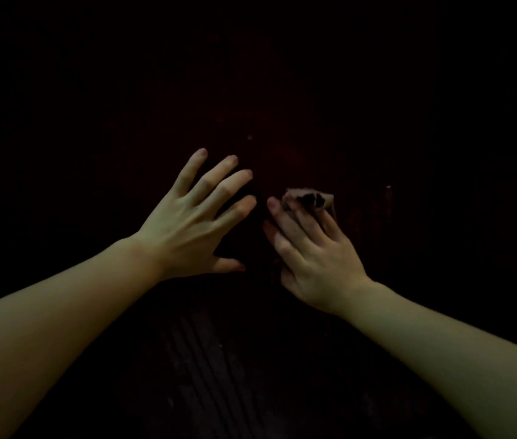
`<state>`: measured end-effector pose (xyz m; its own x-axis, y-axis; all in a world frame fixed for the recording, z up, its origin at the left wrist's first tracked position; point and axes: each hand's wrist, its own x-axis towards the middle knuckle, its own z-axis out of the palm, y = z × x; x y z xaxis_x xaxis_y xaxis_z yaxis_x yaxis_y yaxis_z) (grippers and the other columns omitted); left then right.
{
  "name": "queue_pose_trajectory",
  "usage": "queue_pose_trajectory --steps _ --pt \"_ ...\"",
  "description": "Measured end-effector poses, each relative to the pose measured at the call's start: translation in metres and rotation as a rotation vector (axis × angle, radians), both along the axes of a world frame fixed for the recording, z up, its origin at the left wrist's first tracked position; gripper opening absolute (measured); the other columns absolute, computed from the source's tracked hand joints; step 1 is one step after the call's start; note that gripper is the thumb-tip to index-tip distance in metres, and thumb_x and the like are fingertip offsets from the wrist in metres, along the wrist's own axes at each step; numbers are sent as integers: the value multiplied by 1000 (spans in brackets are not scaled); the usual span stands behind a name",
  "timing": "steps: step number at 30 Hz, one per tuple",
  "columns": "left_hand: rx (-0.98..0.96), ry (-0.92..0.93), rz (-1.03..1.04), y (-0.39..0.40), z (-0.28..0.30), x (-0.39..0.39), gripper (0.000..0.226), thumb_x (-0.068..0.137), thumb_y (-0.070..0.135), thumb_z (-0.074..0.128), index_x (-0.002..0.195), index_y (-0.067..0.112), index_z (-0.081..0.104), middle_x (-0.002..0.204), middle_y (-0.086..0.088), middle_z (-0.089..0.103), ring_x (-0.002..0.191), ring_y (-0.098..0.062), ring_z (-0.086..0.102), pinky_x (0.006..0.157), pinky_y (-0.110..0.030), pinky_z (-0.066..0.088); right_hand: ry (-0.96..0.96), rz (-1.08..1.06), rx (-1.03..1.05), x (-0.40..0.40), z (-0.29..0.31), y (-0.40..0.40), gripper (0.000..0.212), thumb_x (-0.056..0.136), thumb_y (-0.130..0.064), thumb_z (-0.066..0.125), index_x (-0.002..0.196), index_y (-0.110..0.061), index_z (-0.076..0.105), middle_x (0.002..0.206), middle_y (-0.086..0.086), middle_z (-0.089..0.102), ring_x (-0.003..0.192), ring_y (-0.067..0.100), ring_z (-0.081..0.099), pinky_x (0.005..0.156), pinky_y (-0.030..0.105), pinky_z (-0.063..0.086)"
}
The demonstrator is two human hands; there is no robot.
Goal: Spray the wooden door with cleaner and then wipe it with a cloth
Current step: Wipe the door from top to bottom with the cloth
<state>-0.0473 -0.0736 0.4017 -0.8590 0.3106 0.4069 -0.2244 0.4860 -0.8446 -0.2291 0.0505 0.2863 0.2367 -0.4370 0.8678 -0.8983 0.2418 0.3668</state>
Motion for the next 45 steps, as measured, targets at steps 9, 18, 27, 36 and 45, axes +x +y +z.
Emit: queue_pose_trajectory --steps 9,18,27,36,45 --pt "-3 47 -11 7 -8 -17 89 72 76 56 131 11 42 143 -19 30 138 -43 24 110 -69 15 -81 -5 -79 -14 53 9 62 91 -30 45 148 -8 38 157 17 27 147 36 20 119 53 15" --pt "-20 39 54 16 -8 -27 92 72 77 50 141 15 38 149 -18 25 141 -43 19 108 -73 13 -53 -16 13 -27 24 25 66 86 -31 50 148 -10 37 159 13 24 148 34 16 120 53 14" --pt "-32 30 45 31 -5 -44 98 65 75 62 141 18 39 147 -18 28 140 -44 20 110 -72 11 -109 -8 -62 -43 5 31 67 84 -28 55 146 -6 42 156 16 26 147 37 20 120 52 10" --pt "14 84 66 48 -4 -72 106 75 79 48 143 -1 35 148 -18 25 140 -41 20 111 -69 12 -95 38 -84 -62 55 39 54 83 -26 55 133 -6 52 156 18 29 147 38 20 119 55 16" --pt "7 93 121 50 -10 -76 113 70 81 49 149 3 28 153 -17 20 141 -42 16 112 -69 6 -89 -13 -26 -95 -3 64 59 79 -24 58 135 -9 42 155 19 27 145 39 21 119 56 14"
